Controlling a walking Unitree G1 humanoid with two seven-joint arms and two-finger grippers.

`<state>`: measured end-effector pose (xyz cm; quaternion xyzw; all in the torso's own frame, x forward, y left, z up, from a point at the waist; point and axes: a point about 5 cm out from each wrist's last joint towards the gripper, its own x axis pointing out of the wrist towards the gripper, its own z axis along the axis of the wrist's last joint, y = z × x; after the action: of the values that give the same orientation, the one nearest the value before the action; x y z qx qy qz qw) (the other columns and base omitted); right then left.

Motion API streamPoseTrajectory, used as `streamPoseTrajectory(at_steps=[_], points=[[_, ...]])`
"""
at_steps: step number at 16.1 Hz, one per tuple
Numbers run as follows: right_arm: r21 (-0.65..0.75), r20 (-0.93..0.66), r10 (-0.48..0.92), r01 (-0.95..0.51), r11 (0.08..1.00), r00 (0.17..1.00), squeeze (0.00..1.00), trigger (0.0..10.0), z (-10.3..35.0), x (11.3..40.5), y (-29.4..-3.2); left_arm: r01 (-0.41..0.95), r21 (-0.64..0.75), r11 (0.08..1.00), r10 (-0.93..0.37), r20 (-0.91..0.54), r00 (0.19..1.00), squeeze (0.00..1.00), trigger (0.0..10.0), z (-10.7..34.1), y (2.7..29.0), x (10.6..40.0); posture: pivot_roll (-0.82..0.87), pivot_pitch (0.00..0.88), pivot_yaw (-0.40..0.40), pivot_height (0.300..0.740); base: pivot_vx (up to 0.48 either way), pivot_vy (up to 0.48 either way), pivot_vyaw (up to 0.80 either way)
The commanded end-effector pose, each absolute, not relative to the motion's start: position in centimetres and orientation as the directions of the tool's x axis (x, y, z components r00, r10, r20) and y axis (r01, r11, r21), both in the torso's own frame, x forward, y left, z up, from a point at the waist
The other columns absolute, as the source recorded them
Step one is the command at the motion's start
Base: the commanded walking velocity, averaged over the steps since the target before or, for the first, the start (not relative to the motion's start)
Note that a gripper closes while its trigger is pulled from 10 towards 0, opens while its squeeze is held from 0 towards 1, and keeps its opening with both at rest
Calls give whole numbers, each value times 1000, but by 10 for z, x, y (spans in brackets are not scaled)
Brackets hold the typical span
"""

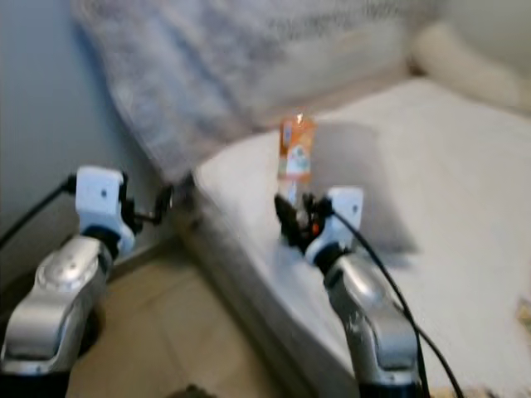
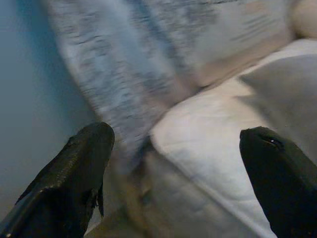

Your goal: Clean up the room

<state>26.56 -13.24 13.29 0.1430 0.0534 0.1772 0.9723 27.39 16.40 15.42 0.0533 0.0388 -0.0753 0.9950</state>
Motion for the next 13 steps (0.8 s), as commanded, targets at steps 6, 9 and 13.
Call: streamPoseTrajectory(at_steps=[6, 9, 13], points=[[261, -113, 386, -348, 901, 916, 0, 10000, 126, 266, -125, 181, 86, 980, -175, -74, 982, 0, 10000, 155, 162, 273, -24, 0, 18, 740, 0, 0, 800], [216, -141, 383, -349, 912, 913, 0, 10000, 121, 266, -121, 186, 82, 979, -180, -80, 980, 0, 10000, 154, 162, 273, -25, 0, 21, 740, 255, 0, 460], [138, -149, 331, -312, 940, 932, 0, 10000, 119, 269, -123, 187, 79, 979, -180, -83, 980, 0, 10000, 153, 162, 273, -21, 0, 20, 740, 258, 0, 0]])
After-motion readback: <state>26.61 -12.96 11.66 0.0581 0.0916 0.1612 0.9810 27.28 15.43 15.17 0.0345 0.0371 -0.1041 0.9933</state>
